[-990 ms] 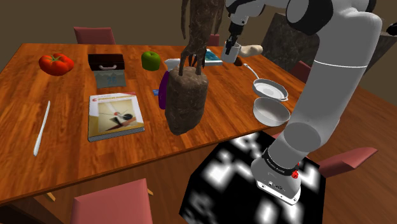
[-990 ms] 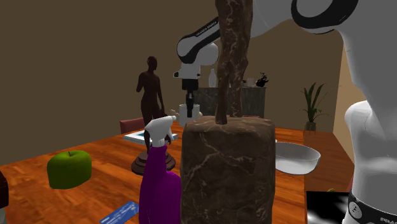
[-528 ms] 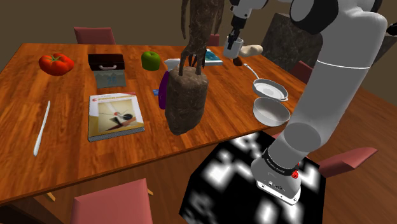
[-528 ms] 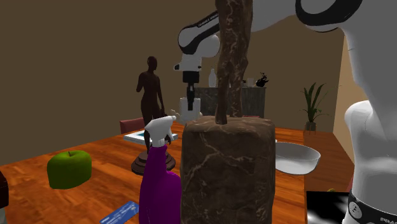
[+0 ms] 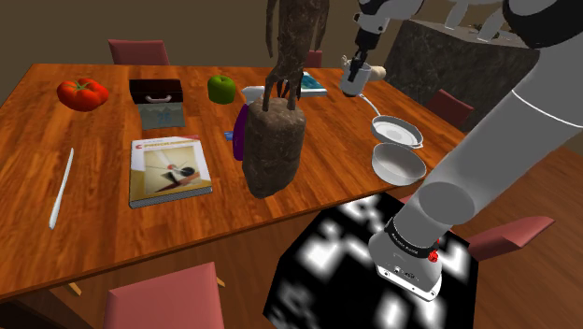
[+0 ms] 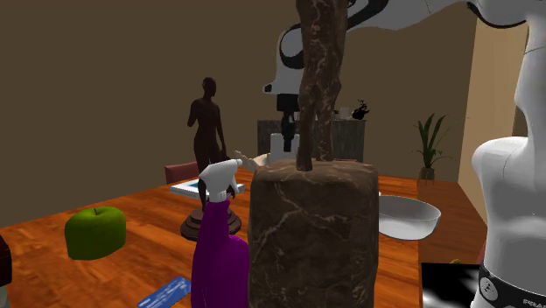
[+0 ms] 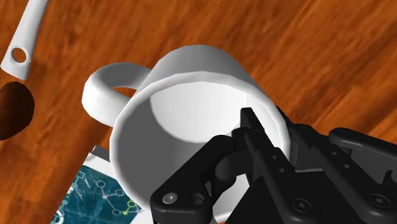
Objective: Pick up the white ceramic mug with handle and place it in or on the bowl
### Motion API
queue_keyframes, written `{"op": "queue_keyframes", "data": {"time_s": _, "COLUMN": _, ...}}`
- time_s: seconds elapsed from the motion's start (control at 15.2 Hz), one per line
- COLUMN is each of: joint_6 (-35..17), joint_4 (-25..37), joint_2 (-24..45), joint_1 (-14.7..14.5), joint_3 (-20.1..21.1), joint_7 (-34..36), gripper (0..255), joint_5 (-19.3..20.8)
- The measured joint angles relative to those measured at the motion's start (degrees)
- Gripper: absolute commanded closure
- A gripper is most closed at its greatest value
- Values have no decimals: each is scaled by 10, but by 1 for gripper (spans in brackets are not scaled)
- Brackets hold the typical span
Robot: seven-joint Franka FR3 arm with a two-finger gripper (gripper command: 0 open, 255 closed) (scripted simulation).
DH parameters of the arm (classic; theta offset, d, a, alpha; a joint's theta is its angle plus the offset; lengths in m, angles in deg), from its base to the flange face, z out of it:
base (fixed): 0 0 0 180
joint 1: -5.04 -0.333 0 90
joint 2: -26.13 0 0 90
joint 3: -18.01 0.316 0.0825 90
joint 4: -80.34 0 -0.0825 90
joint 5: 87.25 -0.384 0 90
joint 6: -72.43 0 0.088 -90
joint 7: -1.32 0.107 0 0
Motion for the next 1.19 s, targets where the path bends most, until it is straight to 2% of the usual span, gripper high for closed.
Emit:
{"op": "queue_keyframes", "data": {"time_s": 0.26, "joint_6": -4, "joint_4": -104, "joint_2": -109, "joint_1": 9, "joint_3": 15, "joint_7": 32, "gripper": 255, "joint_5": 52}}
{"op": "queue_keyframes", "data": {"time_s": 0.53, "joint_6": 9, "joint_4": -186, "joint_2": -208, "joint_1": 30, "joint_3": 31, "joint_7": 52, "gripper": 255, "joint_5": 90}}
{"op": "queue_keyframes", "data": {"time_s": 0.92, "joint_6": 56, "joint_4": -283, "joint_2": -353, "joint_1": 69, "joint_3": 56, "joint_7": 66, "gripper": 255, "joint_5": 126}}
{"op": "queue_keyframes", "data": {"time_s": 1.19, "joint_6": 107, "joint_4": -351, "joint_2": -468, "joint_1": 104, "joint_3": 76, "joint_7": 67, "gripper": 255, "joint_5": 142}}
